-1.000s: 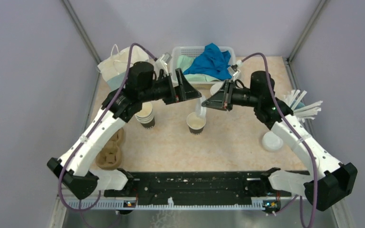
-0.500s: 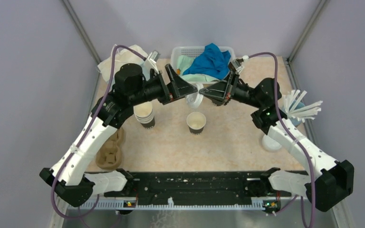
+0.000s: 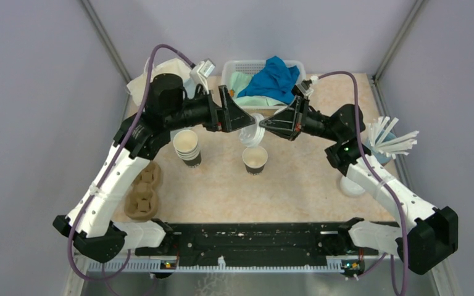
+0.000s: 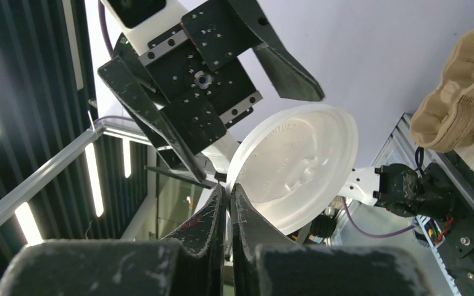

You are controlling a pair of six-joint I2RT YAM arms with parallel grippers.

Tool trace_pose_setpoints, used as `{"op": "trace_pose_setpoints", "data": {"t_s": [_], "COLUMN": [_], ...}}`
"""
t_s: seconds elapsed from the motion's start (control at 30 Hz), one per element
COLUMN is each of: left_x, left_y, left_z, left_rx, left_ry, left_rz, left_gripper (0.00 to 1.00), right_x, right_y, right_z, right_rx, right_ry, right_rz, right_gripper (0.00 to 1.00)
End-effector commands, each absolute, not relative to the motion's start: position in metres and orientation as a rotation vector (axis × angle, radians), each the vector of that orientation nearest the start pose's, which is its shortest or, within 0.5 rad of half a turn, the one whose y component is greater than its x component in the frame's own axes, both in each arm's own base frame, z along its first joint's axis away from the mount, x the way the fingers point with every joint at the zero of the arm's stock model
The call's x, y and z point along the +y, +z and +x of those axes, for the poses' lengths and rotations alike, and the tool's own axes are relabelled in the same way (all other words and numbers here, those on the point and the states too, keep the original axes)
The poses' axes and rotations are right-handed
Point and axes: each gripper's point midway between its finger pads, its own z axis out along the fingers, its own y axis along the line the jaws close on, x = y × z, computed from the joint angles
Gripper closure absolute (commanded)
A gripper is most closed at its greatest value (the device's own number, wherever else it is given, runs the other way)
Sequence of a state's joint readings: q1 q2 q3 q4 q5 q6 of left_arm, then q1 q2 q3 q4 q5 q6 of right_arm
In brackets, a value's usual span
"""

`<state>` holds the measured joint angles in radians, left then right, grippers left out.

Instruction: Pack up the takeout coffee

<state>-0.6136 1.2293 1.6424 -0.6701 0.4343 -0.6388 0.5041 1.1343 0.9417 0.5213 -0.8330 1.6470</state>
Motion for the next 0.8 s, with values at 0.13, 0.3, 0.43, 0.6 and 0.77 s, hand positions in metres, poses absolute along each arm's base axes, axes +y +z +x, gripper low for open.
{"op": "trace_pose_setpoints", "data": {"t_s": [0.13,0.3,0.43,0.6,0.77], "left_x": [-0.287,-0.288,-0.289,-0.291,-0.293], "left_y": [0.429,0.426,0.421,0.416,0.414], "left_z": [0.208,0.208,0.207,0.210,0.211], "left_rx": [1.936,1.947,1.966,1.989,1.995], "left_ry": [-1.322,-1.325,-1.328,-1.327,-1.327], "left_rz": [0.509,0.526,0.538,0.536,0.542], "left_gripper": [0.01,0.04,0.09,0.11,0.09], "right_x": [0.288,0.289,0.289,0.290,0.290], "right_y": [0.437,0.434,0.434,0.433,0.433], "right_z": [0.189,0.194,0.195,0.196,0.196], "right_rx": [1.737,1.738,1.739,1.742,1.742], "right_ry": [2.237,2.233,2.233,2.232,2.232], "right_rz": [-0.024,0.000,0.008,0.012,0.011], "right_gripper": [1.00,1.00,1.00,1.00,1.00]}}
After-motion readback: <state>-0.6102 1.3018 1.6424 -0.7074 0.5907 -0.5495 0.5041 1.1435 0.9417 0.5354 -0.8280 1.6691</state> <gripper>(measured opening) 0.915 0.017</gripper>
